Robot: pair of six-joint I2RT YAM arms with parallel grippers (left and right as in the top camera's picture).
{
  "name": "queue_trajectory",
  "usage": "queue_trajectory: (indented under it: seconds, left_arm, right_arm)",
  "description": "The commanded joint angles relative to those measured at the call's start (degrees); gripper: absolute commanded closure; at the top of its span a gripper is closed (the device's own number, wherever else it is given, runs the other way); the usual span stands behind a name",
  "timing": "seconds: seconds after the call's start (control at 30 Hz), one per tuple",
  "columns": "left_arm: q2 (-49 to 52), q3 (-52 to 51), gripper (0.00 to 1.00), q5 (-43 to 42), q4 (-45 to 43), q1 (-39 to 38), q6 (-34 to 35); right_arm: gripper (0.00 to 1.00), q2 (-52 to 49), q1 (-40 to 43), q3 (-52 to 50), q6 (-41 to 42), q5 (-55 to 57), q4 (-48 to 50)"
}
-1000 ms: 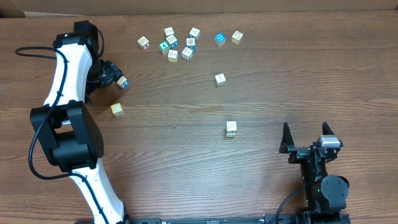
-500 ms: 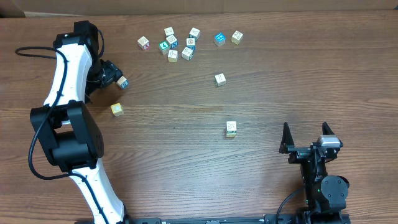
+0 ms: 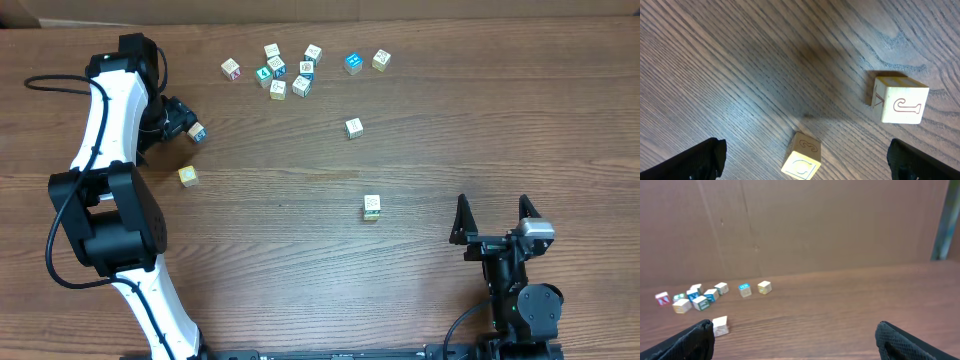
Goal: Form a tower
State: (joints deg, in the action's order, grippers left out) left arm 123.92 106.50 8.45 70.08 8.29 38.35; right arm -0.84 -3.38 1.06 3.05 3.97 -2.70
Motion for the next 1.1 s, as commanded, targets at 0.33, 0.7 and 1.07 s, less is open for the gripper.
queue_trajectory:
  seconds: [0.33, 0.7, 1.07]
  left_arm:
    - [0.4, 0.9, 0.01, 0.7, -0.1, -0.1, -1.1]
    - [0.4, 0.9, 0.01, 0.7, -0.1, -0.1, -1.1]
    - [0.4, 0.9, 0.00, 0.7, -0.1, -0.1, -1.1]
  right_arm:
    - [0.00, 0.0, 0.2, 14.4, 4.5, -2.8, -12.3]
    - [0.00, -15.9, 0.2, 40.5, 4.5, -7.8, -21.9]
    - [0.00, -44.3, 0.2, 71.0, 4.3, -14.6, -44.6]
